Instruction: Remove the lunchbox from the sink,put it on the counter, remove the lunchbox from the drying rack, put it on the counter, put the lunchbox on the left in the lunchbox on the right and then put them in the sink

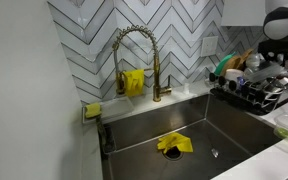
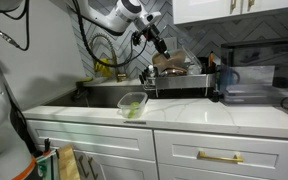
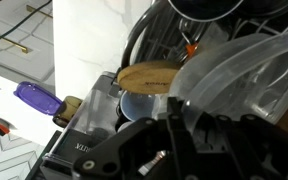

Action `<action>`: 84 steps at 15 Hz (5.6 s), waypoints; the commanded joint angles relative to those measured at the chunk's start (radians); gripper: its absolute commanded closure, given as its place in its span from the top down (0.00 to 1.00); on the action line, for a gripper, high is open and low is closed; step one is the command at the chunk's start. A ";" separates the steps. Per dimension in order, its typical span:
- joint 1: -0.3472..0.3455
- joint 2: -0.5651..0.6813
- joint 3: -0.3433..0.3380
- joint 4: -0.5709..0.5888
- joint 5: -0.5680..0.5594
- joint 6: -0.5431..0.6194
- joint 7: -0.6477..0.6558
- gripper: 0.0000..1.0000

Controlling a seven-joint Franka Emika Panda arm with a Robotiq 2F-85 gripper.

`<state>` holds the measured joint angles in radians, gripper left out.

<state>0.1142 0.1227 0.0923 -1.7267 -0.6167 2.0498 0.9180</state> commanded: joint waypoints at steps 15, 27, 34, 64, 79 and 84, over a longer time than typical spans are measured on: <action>-0.074 -0.482 -0.003 -0.534 0.043 0.333 0.179 0.02; -0.128 -0.454 0.001 -0.466 0.098 0.278 0.096 0.02; -0.227 -0.591 -0.067 -0.614 0.193 0.317 0.023 0.02; -0.331 -0.354 -0.124 -0.758 0.405 0.441 -0.177 0.33; -0.276 -0.445 -0.114 -0.706 0.439 0.180 -0.320 1.00; -0.238 -0.480 -0.087 -0.703 0.433 0.071 -0.451 1.00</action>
<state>-0.1458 -0.3310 -0.0042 -2.4196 -0.2054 2.1680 0.5547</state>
